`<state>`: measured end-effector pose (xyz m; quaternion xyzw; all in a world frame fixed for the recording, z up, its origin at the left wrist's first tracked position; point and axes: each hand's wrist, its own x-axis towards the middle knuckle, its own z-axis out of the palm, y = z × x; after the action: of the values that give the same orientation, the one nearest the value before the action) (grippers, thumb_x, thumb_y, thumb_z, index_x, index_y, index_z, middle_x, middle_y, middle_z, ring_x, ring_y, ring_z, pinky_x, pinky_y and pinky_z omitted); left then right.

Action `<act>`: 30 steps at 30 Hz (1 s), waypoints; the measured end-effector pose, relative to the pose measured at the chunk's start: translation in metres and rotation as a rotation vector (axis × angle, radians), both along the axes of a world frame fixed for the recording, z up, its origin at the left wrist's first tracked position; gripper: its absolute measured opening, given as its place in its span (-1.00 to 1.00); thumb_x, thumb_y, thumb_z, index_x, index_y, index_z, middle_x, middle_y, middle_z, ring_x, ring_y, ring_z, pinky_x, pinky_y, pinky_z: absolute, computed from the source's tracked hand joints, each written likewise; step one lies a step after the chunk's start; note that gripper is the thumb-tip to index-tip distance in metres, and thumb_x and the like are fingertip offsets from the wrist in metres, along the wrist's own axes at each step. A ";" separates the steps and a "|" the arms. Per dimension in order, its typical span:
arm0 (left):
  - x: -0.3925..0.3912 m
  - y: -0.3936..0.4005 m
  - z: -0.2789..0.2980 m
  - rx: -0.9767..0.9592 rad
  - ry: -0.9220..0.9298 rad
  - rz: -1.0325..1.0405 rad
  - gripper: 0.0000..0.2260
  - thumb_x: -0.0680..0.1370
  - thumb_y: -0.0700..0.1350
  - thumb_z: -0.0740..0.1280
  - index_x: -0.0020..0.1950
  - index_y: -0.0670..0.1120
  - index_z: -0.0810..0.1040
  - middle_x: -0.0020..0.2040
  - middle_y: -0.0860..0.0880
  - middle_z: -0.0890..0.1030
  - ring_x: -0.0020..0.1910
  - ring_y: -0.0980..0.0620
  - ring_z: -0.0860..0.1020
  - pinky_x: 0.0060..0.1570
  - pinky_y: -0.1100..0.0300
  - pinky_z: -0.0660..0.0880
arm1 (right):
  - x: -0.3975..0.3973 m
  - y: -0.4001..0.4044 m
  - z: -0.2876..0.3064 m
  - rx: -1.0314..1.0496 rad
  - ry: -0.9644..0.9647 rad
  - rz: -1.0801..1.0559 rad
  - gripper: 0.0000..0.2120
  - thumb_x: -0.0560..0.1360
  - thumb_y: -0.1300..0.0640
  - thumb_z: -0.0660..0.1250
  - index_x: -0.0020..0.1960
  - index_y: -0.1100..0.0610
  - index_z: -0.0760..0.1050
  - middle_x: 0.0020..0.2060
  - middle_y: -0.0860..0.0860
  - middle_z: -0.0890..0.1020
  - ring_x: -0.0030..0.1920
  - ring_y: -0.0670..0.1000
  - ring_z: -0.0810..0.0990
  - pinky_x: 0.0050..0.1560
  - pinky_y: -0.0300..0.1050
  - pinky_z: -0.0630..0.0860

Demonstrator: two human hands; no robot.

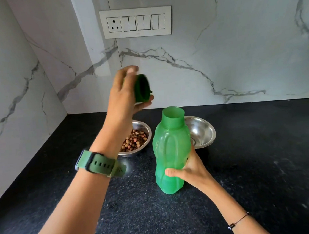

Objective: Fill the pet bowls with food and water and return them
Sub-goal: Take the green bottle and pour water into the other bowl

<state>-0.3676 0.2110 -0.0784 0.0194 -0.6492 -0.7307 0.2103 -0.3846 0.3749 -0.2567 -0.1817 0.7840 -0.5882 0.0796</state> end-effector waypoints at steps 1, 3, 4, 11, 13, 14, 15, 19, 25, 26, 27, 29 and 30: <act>0.003 -0.005 -0.012 0.172 -0.050 -0.086 -0.78 0.65 0.05 0.06 0.19 0.08 0.44 0.13 -0.14 0.46 -0.09 -0.16 0.59 -0.08 -0.01 0.63 | -0.001 0.003 0.001 -0.005 -0.002 -0.008 -0.08 0.05 0.01 0.54 0.34 -0.01 0.23 0.17 -0.05 0.53 0.19 -0.10 0.52 0.24 0.05 0.48; 0.011 -0.010 -0.046 0.449 -0.127 -0.214 -0.71 0.64 0.07 0.04 0.30 0.10 0.42 0.23 -0.19 0.38 -0.03 -0.17 0.55 -0.07 -0.02 0.63 | -0.001 0.011 0.004 -0.021 -0.003 -0.033 -0.08 0.03 0.04 0.55 0.32 -0.01 0.24 0.13 -0.06 0.55 0.15 -0.12 0.54 0.21 0.03 0.50; 0.014 -0.008 -0.066 0.515 -0.155 -0.231 -0.73 0.63 0.01 0.08 0.29 0.07 0.42 0.25 -0.19 0.36 -0.01 -0.15 0.53 -0.08 -0.01 0.64 | -0.001 0.016 0.005 -0.036 -0.004 -0.053 -0.09 0.03 0.05 0.55 0.32 -0.01 0.25 0.11 -0.06 0.56 0.13 -0.12 0.55 0.19 0.01 0.51; 0.028 0.032 -0.185 -0.030 -0.333 -0.106 -0.62 0.43 -0.34 0.43 0.03 0.05 0.38 -0.04 -0.10 0.51 -0.12 0.05 0.49 -0.11 0.30 0.52 | -0.002 0.068 0.028 -0.042 0.038 -0.243 -0.14 -0.03 0.06 0.52 0.22 -0.03 0.27 0.03 -0.09 0.55 0.00 -0.15 0.57 -0.05 -0.25 0.49; 0.024 0.036 -0.204 -0.251 -0.354 -0.090 -0.60 0.40 -0.23 0.49 0.03 0.03 0.32 -0.07 -0.04 0.54 -0.15 0.07 0.50 -0.15 0.39 0.46 | -0.004 0.081 0.036 0.029 0.061 -0.277 -0.20 0.01 0.08 0.51 0.18 -0.04 0.24 -0.01 -0.10 0.54 -0.01 -0.13 0.54 -0.13 -0.24 0.48; 0.022 0.037 -0.212 -0.338 -0.377 -0.077 -0.58 0.40 -0.20 0.50 0.03 0.00 0.29 -0.06 -0.02 0.54 -0.15 0.09 0.50 -0.17 0.42 0.44 | -0.005 0.088 0.039 0.071 0.072 -0.288 -0.22 0.02 0.07 0.50 0.17 -0.04 0.23 -0.03 -0.12 0.52 -0.03 -0.15 0.53 -0.17 -0.25 0.46; 0.020 0.039 -0.219 -0.413 -0.399 -0.056 -0.56 0.39 -0.17 0.51 0.02 -0.02 0.25 -0.04 -0.04 0.52 -0.13 0.09 0.50 -0.17 0.41 0.43 | -0.007 0.093 0.042 0.115 0.085 -0.296 -0.22 0.03 0.06 0.49 0.16 -0.03 0.21 -0.05 -0.14 0.51 -0.05 -0.17 0.51 -0.21 -0.29 0.44; 0.012 0.041 -0.244 -0.639 -0.413 0.028 -0.51 0.33 -0.10 0.55 -0.04 -0.03 0.22 0.04 -0.10 0.49 0.03 -0.08 0.50 0.04 0.09 0.44 | -0.016 0.113 0.049 0.269 0.140 -0.292 -0.13 0.05 0.03 0.48 0.28 0.02 0.18 -0.03 -0.06 0.49 -0.08 -0.04 0.51 -0.23 -0.31 0.39; 0.006 0.045 -0.248 -0.893 -0.364 0.056 -0.48 0.38 0.01 0.49 0.19 -0.14 0.34 0.18 -0.04 0.43 0.19 -0.05 0.39 0.14 0.19 0.27 | -0.022 0.133 0.053 0.394 0.194 -0.277 -0.07 0.08 0.01 0.45 0.37 -0.04 0.11 0.07 -0.01 0.44 0.01 0.06 0.45 -0.08 -0.12 0.38; 0.007 0.044 -0.246 -0.859 -0.351 0.047 -0.44 0.35 0.05 0.48 0.22 -0.14 0.34 0.16 -0.01 0.41 0.19 -0.04 0.37 0.13 0.20 0.25 | -0.023 0.135 0.054 0.427 0.201 -0.274 -0.05 0.07 0.01 0.45 0.38 -0.04 0.10 0.08 -0.01 0.43 0.02 0.07 0.45 -0.05 -0.10 0.39; 0.008 0.043 -0.242 -0.802 -0.335 0.048 -0.40 0.32 0.09 0.44 0.24 -0.14 0.34 0.13 0.02 0.37 0.17 -0.01 0.35 0.13 0.22 0.24 | -0.024 0.138 0.054 0.457 0.207 -0.273 -0.04 0.07 0.00 0.45 0.38 -0.04 0.09 0.09 -0.02 0.42 0.03 0.07 0.45 -0.03 -0.08 0.39; 0.008 0.043 -0.231 -0.677 -0.280 0.101 -0.41 0.34 0.11 0.37 0.26 -0.14 0.34 0.12 0.04 0.34 0.14 0.06 0.32 0.15 0.23 0.25 | -0.027 0.144 0.055 0.522 0.219 -0.266 -0.02 0.09 0.00 0.48 0.40 -0.06 0.06 0.10 -0.01 0.42 0.03 0.08 0.44 -0.02 -0.06 0.40; 0.006 0.044 -0.223 -0.612 -0.258 0.134 -0.48 0.39 0.05 0.38 0.25 -0.12 0.34 0.12 0.03 0.37 0.11 0.07 0.34 0.13 0.25 0.29 | -0.029 0.147 0.055 0.560 0.226 -0.260 0.00 0.11 0.02 0.51 0.41 -0.07 0.05 0.12 0.01 0.43 0.03 0.08 0.44 -0.02 -0.06 0.40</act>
<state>-0.3617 0.2553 -0.3018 0.0902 -0.8569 -0.4780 0.1702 -0.4132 0.5215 -0.2015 -0.1152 0.9359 -0.3309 -0.0370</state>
